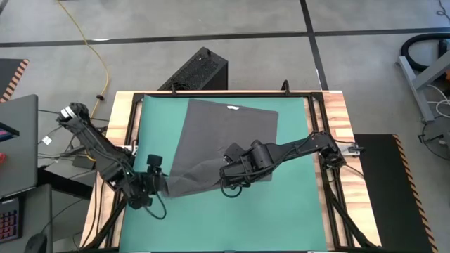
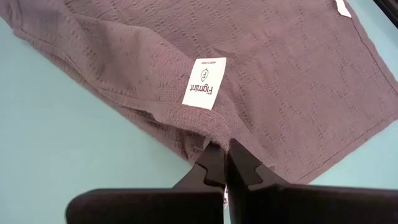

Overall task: Roll towel
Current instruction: Fold the gray towel

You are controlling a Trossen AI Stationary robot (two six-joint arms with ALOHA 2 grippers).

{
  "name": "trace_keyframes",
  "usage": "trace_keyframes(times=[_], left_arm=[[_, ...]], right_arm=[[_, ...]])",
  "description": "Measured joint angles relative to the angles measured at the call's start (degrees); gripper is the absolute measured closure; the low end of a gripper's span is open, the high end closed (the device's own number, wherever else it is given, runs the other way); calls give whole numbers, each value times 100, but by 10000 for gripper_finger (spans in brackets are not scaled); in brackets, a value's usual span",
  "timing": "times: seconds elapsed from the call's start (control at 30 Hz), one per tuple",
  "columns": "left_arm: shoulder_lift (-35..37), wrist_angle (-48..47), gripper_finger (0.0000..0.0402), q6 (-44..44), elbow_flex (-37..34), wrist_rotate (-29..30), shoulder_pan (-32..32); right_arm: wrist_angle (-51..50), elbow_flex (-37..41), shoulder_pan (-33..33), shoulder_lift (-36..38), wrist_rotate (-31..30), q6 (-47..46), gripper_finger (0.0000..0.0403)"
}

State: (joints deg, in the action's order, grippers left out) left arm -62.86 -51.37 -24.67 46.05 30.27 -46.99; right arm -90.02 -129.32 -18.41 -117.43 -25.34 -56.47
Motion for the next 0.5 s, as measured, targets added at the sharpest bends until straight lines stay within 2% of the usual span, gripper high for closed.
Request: trace_keyframes(times=[0.2,0.5], left_arm=[[-602,608,267,1194,336,78,-252],[-1721,1224,268,1026,332,81,-306]], right_arm=[[0,0,20,0,104,5,392],[0,0,20,0,133,133,392]])
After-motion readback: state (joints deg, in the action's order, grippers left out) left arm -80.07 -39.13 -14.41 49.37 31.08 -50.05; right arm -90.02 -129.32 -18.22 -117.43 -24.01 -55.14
